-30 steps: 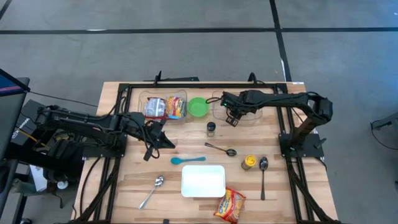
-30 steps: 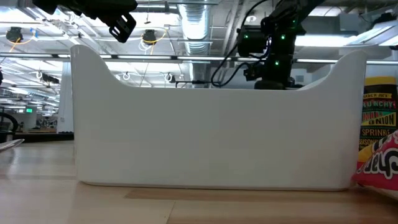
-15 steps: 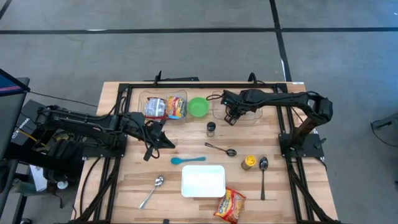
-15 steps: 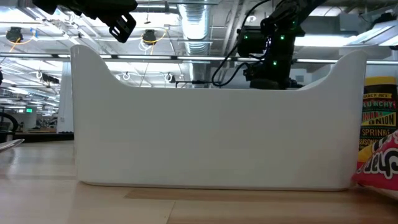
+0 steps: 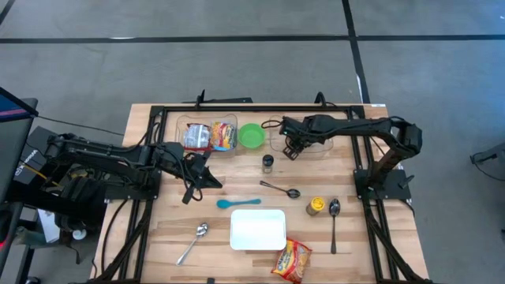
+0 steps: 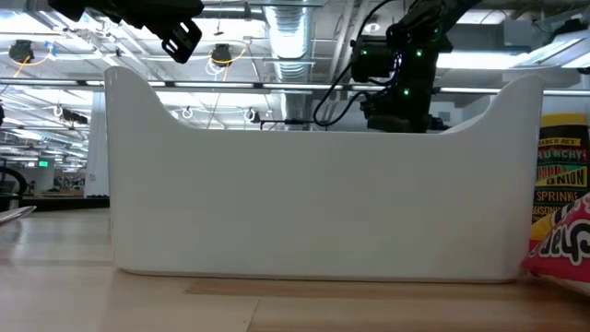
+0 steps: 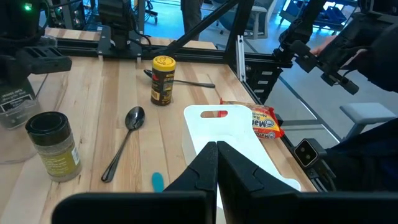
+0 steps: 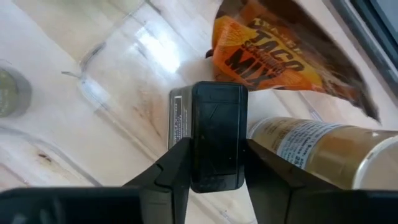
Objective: Pick & Place Food Item
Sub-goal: Put the black seasoning into the right transparent bin, then put the blue spoon into the white bin
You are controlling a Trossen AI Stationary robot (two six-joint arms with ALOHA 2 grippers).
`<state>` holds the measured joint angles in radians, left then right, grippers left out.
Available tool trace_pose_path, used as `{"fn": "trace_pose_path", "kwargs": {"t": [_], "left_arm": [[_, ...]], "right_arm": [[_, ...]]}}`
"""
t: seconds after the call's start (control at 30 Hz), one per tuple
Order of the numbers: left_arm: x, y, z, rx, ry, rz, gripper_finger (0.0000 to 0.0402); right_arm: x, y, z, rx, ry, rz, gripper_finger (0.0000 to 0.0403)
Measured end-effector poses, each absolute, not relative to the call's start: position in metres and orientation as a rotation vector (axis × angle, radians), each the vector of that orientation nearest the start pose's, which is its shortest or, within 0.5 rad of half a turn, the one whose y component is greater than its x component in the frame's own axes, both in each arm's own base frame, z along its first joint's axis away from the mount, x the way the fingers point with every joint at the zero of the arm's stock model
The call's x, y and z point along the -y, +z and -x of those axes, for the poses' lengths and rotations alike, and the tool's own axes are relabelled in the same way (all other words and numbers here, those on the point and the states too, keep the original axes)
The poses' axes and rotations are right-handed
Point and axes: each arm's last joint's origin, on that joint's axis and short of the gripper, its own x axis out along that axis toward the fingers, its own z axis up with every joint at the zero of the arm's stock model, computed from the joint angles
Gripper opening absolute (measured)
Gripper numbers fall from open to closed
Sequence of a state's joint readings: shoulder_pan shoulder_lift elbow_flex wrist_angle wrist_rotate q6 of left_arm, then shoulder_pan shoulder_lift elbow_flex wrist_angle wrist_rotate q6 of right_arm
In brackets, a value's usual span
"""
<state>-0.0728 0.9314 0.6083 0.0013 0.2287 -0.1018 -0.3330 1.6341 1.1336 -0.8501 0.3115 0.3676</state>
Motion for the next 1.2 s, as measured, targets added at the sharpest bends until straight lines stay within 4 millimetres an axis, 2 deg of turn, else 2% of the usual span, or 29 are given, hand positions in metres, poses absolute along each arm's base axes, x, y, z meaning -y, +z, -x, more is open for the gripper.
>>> {"fn": "trace_pose_path", "kwargs": {"t": [0.37, 0.5, 0.77, 1.2], "left_arm": [[0.021, 0.264, -0.204, -0.337, -0.282, 0.125, 0.0], [0.021, 0.264, -0.204, -0.337, -0.282, 0.125, 0.0], [0.021, 0.264, -0.204, -0.337, -0.282, 0.125, 0.0], [0.02, 0.264, -0.204, -0.335, -0.238, 0.118, 0.0]], "right_arm": [[0.105, 0.209, -0.282, -1.259, -0.782, -0.309, 0.0222], [0.106, 0.209, -0.281, -1.268, -0.787, -0.306, 0.0243], [0.107, 0.212, -0.279, -1.299, -0.788, -0.302, 0.0235], [0.092, 0.242, -0.286, -1.339, -0.747, -0.259, 0.0203]]}}
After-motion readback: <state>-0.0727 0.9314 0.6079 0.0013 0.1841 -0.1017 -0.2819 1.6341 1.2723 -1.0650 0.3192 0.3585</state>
